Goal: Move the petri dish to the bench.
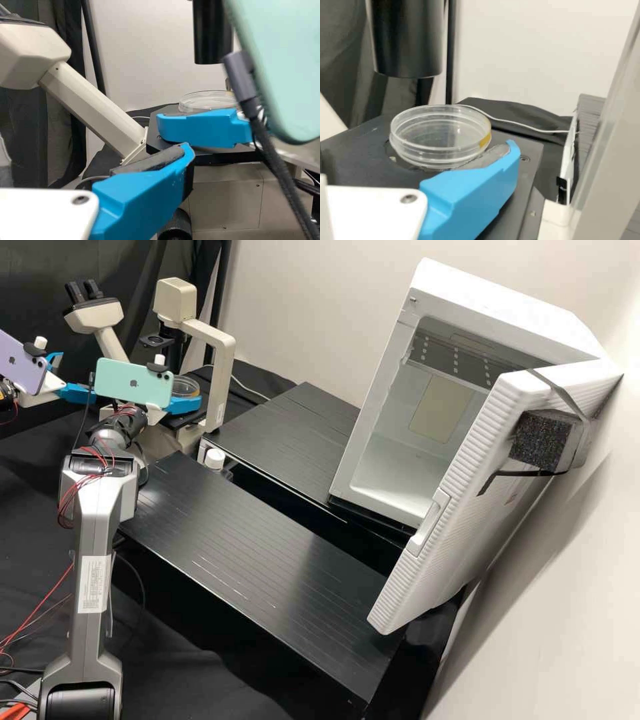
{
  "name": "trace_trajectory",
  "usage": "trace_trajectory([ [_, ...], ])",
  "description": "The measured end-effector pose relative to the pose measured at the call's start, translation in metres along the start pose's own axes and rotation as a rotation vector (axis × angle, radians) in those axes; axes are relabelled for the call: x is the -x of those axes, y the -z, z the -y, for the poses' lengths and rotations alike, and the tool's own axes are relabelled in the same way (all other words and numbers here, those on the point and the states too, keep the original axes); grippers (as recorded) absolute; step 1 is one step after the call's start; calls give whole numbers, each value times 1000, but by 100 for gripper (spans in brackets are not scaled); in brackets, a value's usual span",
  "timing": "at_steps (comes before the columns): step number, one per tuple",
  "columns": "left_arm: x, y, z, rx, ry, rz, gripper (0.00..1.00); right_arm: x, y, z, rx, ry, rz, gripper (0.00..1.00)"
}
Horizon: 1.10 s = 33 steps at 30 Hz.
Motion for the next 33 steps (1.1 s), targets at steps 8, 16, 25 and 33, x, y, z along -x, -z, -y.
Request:
trace_trajectory([
  [8, 0, 0, 0, 0, 0, 0, 100, -9, -3, 5, 32, 7, 44, 100],
  [16, 0, 0, 0, 0, 0, 0, 100, -15, -3, 6, 31, 3, 67, 100],
  [25, 0, 0, 0, 0, 0, 0, 100, -15, 0, 7, 55, 11, 78, 0],
  [33, 0, 0, 0, 0, 0, 0, 100, -15, -1, 9, 77, 21, 90, 0],
])
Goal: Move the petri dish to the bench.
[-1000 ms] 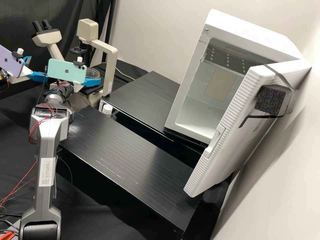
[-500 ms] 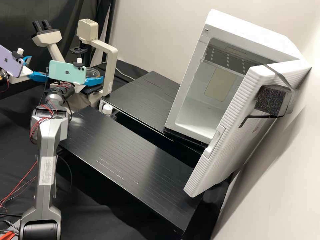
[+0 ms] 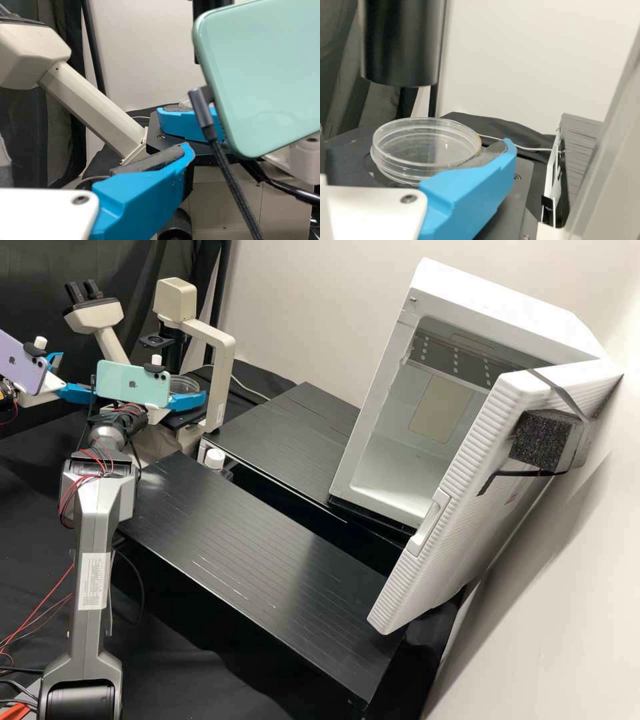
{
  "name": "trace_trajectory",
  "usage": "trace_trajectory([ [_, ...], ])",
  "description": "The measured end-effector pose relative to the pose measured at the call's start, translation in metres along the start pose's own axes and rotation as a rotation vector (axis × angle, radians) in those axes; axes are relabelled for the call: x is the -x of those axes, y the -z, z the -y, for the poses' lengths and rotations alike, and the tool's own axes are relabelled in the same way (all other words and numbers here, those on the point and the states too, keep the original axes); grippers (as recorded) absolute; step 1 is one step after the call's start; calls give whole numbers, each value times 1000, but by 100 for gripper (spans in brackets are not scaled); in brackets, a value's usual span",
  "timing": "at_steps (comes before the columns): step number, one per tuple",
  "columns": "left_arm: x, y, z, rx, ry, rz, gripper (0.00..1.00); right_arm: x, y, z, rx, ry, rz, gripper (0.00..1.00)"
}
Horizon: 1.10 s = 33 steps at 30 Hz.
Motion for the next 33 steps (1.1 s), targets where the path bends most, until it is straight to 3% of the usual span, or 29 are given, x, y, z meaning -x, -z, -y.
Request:
trace_trajectory([
  [5, 0, 0, 0, 0, 0, 0, 100, 0, 1, 0, 21, 5, -4, 0],
  [10, 0, 0, 0, 0, 0, 0, 100, 0, 2, 0, 3, 20, 0, 0],
  [14, 0, 0, 0, 0, 0, 0, 100, 0, 2, -1, 19, 20, 2, 0],
  [33, 0, 0, 0, 0, 0, 0, 100, 0, 2, 2, -6, 55, 4, 0],
])
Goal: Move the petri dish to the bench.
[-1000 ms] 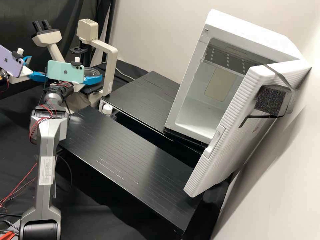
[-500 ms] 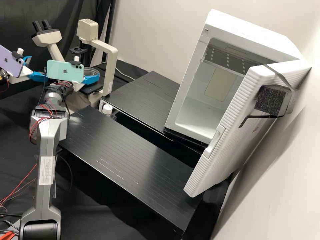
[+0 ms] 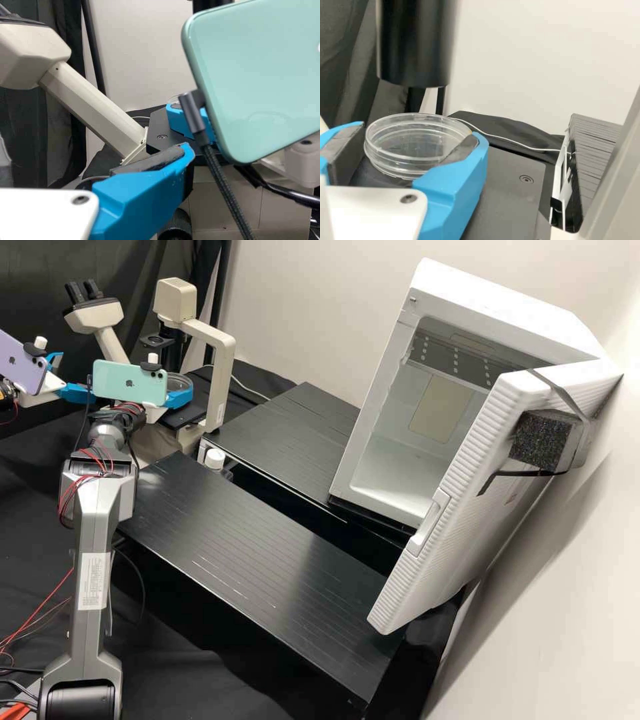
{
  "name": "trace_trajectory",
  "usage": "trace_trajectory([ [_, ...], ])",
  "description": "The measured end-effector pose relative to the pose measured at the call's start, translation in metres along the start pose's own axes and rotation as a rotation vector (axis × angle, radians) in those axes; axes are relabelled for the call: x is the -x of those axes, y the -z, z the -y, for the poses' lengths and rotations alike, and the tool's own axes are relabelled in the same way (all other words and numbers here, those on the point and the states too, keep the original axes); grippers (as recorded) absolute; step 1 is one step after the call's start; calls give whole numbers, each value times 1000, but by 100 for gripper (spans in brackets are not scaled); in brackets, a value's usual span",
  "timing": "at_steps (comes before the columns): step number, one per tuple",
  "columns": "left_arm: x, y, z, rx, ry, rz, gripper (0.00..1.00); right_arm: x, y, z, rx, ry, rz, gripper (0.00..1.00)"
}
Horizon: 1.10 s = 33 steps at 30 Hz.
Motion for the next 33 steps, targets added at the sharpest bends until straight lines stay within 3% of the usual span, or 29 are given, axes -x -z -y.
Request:
trace_trajectory([
  [22, 0, 0, 0, 0, 0, 0, 100, 9, -5, -7, -4, -6, -20, 0],
  [27, 0, 0, 0, 0, 0, 0, 100, 24, -12, -19, -21, -28, -48, 0],
  [33, 0, 0, 0, 0, 0, 0, 100, 49, -15, -37, -68, -59, -88, 0],
])
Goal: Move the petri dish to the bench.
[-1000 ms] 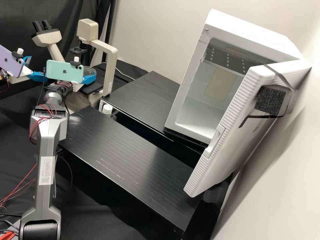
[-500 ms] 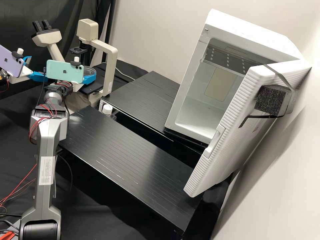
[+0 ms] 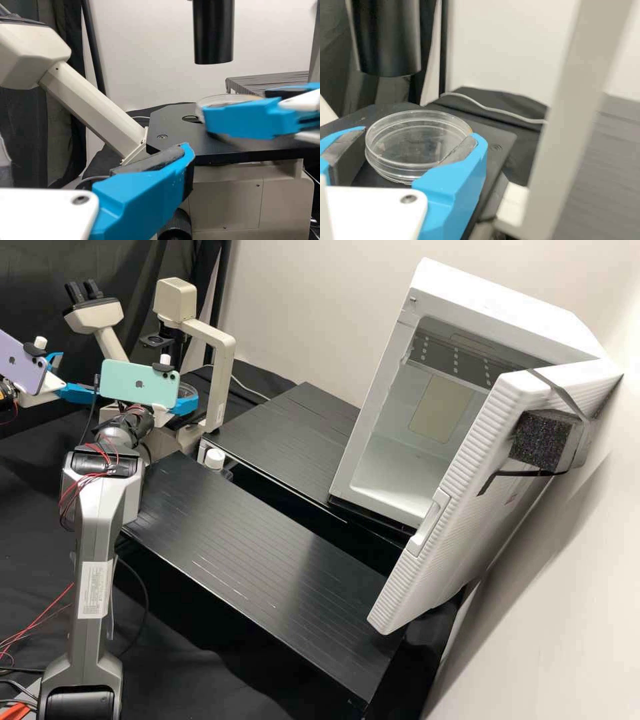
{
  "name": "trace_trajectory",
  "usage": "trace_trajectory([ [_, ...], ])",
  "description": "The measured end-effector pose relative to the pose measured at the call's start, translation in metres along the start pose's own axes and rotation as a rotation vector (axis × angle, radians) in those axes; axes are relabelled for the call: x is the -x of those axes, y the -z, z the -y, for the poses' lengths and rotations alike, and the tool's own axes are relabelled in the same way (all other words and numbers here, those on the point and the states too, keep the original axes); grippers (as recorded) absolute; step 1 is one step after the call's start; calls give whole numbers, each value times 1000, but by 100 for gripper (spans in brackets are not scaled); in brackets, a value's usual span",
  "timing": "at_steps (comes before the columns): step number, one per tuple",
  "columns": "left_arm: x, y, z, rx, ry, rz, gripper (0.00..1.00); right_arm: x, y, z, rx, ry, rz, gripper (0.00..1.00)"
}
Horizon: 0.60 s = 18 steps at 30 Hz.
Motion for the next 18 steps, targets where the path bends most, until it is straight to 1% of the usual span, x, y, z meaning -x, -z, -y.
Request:
trace_trajectory([
  [2, 0, 0, 0, 0, 0, 0, 100, 6, 0, -4, -15, -8, -6, 0],
  [5, 0, 0, 0, 0, 0, 0, 100, 13, 0, -7, -27, -4, -14, 0],
  [6, 0, 0, 0, 0, 0, 0, 100, 14, 0, -7, -22, -1, -15, 0],
  [9, 0, 0, 0, 0, 0, 0, 100, 16, 0, -6, -23, 2, -20, 0],
  [10, 0, 0, 0, 0, 0, 0, 100, 16, -1, -6, -21, 5, -19, 0],
  [13, 0, 0, 0, 0, 0, 0, 100, 17, -4, -5, 10, 10, -23, 0],
  [15, 0, 0, 0, 0, 0, 0, 100, 20, -5, -5, 23, 14, -25, 0],
  [18, 0, 0, 0, 0, 0, 0, 100, 25, -4, -9, 31, 10, -30, 0],
])
